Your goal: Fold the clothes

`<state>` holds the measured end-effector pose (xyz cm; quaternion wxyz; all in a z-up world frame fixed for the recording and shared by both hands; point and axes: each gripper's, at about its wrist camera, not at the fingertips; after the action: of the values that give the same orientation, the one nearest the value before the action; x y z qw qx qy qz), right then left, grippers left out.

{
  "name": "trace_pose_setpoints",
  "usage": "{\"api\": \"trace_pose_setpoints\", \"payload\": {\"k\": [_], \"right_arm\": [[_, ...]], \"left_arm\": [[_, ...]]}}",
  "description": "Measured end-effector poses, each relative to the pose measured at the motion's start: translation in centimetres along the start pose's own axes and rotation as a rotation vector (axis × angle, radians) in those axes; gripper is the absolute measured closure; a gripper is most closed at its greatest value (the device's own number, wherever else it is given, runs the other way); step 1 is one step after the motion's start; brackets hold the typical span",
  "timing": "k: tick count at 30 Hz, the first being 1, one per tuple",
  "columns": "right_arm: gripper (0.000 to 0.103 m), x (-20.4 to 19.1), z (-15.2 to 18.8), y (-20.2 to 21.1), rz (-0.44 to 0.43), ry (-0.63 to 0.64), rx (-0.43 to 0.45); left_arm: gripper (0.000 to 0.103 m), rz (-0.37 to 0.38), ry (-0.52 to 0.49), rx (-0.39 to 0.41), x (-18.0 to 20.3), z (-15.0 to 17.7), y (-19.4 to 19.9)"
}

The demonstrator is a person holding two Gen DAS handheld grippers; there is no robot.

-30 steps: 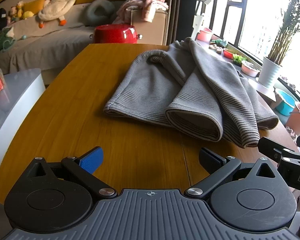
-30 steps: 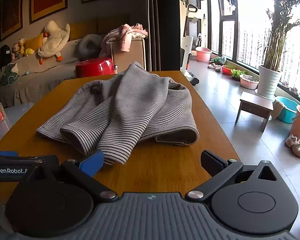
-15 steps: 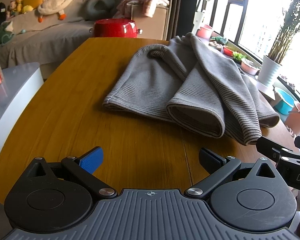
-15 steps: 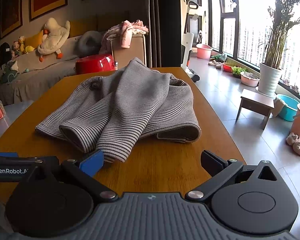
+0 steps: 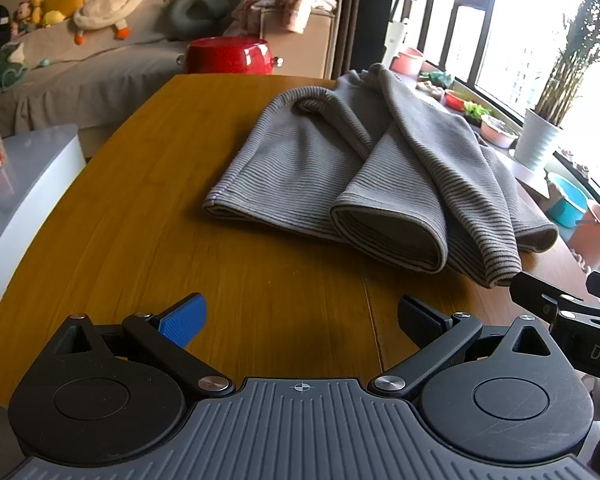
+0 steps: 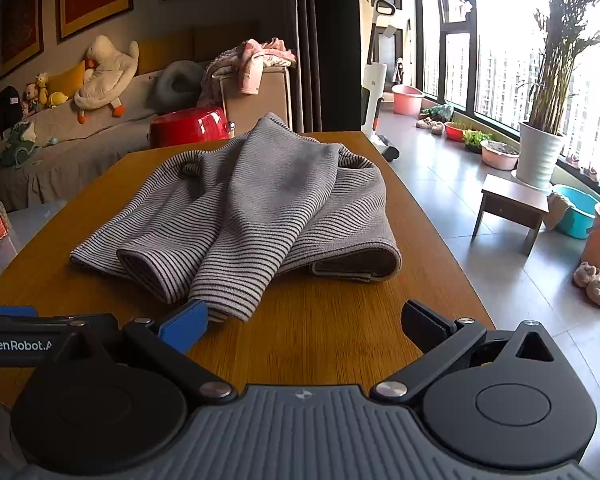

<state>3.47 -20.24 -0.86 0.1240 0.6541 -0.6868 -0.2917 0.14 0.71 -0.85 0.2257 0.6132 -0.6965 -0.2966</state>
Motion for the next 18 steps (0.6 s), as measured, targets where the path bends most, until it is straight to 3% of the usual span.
{"api": "trace_pose_setpoints", "payload": {"k": [18], "right_arm": [[0.000, -0.05, 0.18, -0.41, 0.003, 0.001, 0.000]], "left_arm": [[0.000, 0.000, -0.004, -0.001, -0.03, -0.08, -0.27]]}}
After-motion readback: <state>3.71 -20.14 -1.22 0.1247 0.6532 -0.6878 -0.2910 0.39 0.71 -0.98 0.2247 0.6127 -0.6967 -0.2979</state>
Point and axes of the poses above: each gripper's, at about its wrist camera, not at the fingertips, and y roughly against the way its jaws point, x to its right, z to its underside, and after that the axes turned 11 degrees about -y, right-handed
